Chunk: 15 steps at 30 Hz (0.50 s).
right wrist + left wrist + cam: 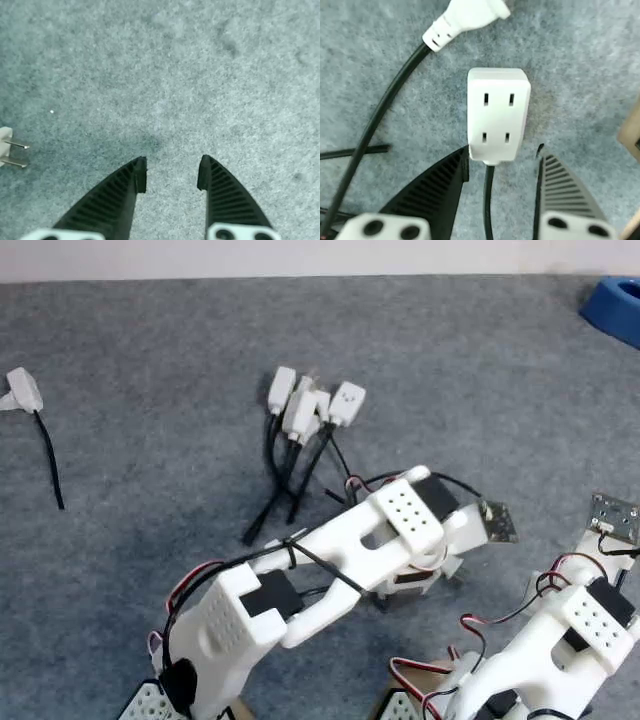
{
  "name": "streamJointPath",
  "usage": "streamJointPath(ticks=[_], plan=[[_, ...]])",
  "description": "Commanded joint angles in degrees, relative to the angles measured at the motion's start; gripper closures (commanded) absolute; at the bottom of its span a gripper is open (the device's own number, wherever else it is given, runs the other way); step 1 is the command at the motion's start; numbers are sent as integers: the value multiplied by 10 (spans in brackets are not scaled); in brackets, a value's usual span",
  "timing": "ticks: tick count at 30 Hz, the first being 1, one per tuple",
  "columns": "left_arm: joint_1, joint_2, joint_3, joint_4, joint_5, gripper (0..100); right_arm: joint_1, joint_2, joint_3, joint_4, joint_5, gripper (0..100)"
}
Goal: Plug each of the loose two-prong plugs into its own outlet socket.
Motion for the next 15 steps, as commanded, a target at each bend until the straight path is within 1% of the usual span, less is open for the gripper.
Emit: streamJointPath(ticks=[1, 4, 8, 12, 15], plan=[[0, -36, -3, -10, 0, 781, 6, -13, -2, -6, 8, 821], [2, -36, 0, -11, 0, 780, 6, -13, -2, -6, 8, 821], [2, -35, 2, -13, 3, 736, 6, -13, -2, -6, 8, 821], [4, -34, 7, -18, 3, 737, 6, -13, -2, -5, 8, 821], [3, -34, 43, -44, 3, 737, 6, -13, -2, -5, 8, 821]])
